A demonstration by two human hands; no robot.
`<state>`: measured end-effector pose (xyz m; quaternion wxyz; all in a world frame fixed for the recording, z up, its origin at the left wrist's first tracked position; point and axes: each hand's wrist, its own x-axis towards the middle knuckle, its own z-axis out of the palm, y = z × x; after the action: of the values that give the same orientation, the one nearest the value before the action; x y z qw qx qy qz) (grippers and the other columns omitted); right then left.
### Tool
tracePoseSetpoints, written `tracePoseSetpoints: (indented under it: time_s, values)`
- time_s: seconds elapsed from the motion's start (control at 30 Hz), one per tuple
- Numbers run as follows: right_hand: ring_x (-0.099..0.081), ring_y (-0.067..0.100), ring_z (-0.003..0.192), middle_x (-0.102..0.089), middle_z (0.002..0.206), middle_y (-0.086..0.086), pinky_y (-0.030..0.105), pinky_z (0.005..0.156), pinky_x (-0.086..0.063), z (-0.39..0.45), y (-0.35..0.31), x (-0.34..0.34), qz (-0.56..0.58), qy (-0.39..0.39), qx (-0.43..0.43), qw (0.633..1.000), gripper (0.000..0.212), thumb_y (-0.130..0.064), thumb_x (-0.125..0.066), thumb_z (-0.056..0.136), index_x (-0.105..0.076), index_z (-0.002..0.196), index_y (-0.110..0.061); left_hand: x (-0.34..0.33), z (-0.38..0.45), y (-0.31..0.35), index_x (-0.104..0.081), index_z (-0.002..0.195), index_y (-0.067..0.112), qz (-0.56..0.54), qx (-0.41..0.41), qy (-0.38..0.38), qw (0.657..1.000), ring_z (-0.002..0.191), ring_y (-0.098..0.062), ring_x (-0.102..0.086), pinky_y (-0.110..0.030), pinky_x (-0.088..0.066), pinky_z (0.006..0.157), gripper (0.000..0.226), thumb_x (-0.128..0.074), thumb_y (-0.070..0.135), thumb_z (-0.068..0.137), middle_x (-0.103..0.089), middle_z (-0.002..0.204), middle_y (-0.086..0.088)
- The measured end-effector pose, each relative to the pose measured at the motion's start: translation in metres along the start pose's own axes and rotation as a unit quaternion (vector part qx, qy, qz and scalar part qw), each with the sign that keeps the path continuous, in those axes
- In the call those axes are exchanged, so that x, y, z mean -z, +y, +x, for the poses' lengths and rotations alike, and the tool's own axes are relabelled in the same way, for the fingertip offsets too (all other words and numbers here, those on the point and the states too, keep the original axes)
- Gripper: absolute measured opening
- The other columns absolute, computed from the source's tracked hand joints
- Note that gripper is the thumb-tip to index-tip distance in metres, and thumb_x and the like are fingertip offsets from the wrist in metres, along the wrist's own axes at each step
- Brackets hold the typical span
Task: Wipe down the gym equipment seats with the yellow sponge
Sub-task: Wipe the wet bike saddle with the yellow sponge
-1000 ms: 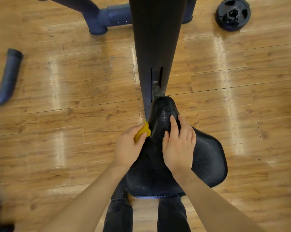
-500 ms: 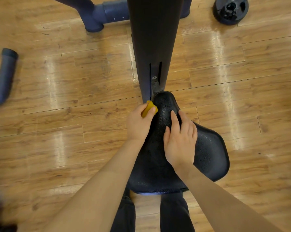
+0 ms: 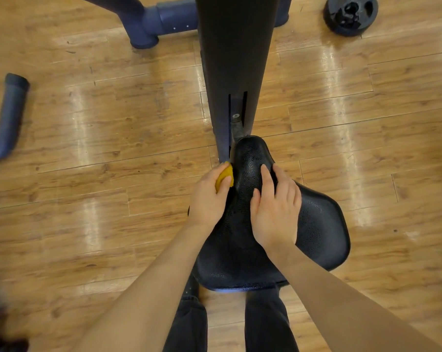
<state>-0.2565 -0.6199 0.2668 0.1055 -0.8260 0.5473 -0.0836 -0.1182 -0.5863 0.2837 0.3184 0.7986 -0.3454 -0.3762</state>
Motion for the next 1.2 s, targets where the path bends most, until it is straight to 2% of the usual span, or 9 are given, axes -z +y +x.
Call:
tracePoseSetpoints:
  time_s: [0.1, 0.27, 0.4, 0.53, 0.6, 0.7, 0.97, 1.1, 1.2]
  values:
    - [-0.04, 0.033, 0.129, -0.042, 0.143, 0.016, 0.049, 0.111, -0.03, 0.0, 0.0, -0.001, 0.002, 0.001, -0.002, 1.0, 0.047, -0.029, -0.037, 0.098, -0.04, 0.142, -0.012, -0.002, 0.005, 0.0, -0.053, 0.136, 0.018, 0.003, -0.002, 0.003, 1.0, 0.122, -0.009, -0.05, -0.017, -0.034, 0.103, 0.038, -0.052, 0.017, 0.099, -0.057, 0.134, 0.004]
    - [-0.041, 0.033, 0.129, -0.043, 0.142, 0.016, 0.049, 0.11, -0.031, -0.001, 0.001, -0.001, 0.003, 0.007, 0.001, 1.0, 0.047, -0.028, -0.038, 0.098, -0.041, 0.142, -0.011, 0.014, -0.011, -0.023, -0.06, 0.13, 0.02, -0.011, 0.022, -0.045, 0.999, 0.109, -0.001, -0.05, 0.005, -0.028, 0.085, 0.034, -0.056, 0.014, 0.096, -0.058, 0.118, 0.014]
    - [-0.039, 0.033, 0.129, -0.042, 0.142, 0.016, 0.049, 0.11, -0.031, -0.001, 0.001, -0.001, 0.003, 0.007, 0.001, 1.0, 0.046, -0.028, -0.038, 0.099, -0.041, 0.141, -0.011, 0.027, -0.037, -0.047, -0.063, 0.124, 0.02, -0.037, 0.062, -0.048, 0.996, 0.104, -0.002, -0.054, -0.003, -0.035, 0.09, 0.029, -0.057, 0.013, 0.096, -0.061, 0.115, 0.014]
    - [-0.039, 0.032, 0.129, -0.042, 0.142, 0.016, 0.049, 0.11, -0.031, -0.001, 0.001, -0.001, 0.0, 0.008, 0.004, 1.0, 0.046, -0.028, -0.038, 0.098, -0.04, 0.142, -0.011, 0.026, -0.05, -0.049, -0.061, 0.117, 0.027, -0.103, 0.111, -0.01, 0.988, 0.097, 0.018, -0.051, 0.001, -0.035, 0.085, 0.026, -0.055, 0.012, 0.096, -0.058, 0.108, 0.022]
    - [-0.04, 0.032, 0.129, -0.042, 0.142, 0.016, 0.048, 0.11, -0.031, 0.0, 0.001, -0.001, -0.003, 0.01, 0.004, 1.0, 0.046, -0.028, -0.039, 0.098, -0.04, 0.141, -0.011, 0.02, -0.045, -0.044, -0.061, 0.122, 0.024, -0.1, 0.111, -0.011, 0.989, 0.099, 0.012, -0.052, 0.002, -0.033, 0.083, 0.028, -0.054, 0.013, 0.097, -0.057, 0.107, 0.023]
    - [-0.04, 0.032, 0.129, -0.042, 0.143, 0.016, 0.048, 0.11, -0.03, -0.001, 0.001, -0.002, -0.002, 0.009, 0.003, 1.0, 0.046, -0.028, -0.039, 0.099, -0.04, 0.142, -0.012, 0.011, -0.031, -0.033, -0.061, 0.125, 0.02, -0.077, 0.09, -0.013, 0.993, 0.106, -0.006, -0.053, -0.012, -0.036, 0.088, 0.029, -0.053, 0.015, 0.097, -0.06, 0.111, 0.012]
    - [-0.041, 0.032, 0.128, -0.042, 0.143, 0.015, 0.048, 0.109, -0.031, 0.0, 0.001, -0.002, 0.002, 0.008, 0.002, 1.0, 0.046, -0.029, -0.038, 0.099, -0.042, 0.142, -0.012, 0.009, -0.03, -0.032, -0.064, 0.119, 0.016, -0.044, 0.062, -0.01, 0.997, 0.101, -0.012, -0.055, -0.023, -0.04, 0.089, 0.024, -0.055, 0.022, 0.097, -0.064, 0.108, 0.005]
    - [-0.042, 0.033, 0.128, -0.042, 0.143, 0.016, 0.048, 0.11, -0.031, -0.001, 0.001, -0.001, 0.002, 0.011, 0.008, 1.0, 0.046, -0.029, -0.037, 0.099, -0.042, 0.142, -0.011, 0.016, -0.056, -0.051, -0.065, 0.103, 0.025, -0.082, 0.098, 0.04, 0.991, 0.09, -0.006, -0.055, -0.011, -0.039, 0.079, 0.012, -0.056, 0.02, 0.096, -0.062, 0.094, 0.014]
    - [-0.042, 0.034, 0.128, -0.042, 0.143, 0.016, 0.049, 0.11, -0.031, -0.001, 0.002, -0.002, 0.004, 0.009, 0.008, 1.0, 0.046, -0.029, -0.038, 0.1, -0.042, 0.142, -0.011, 0.018, -0.075, -0.058, -0.065, 0.106, 0.028, -0.153, 0.138, 0.084, 0.975, 0.097, 0.005, -0.057, -0.009, -0.041, 0.086, 0.016, -0.056, 0.019, 0.096, -0.064, 0.103, 0.017]
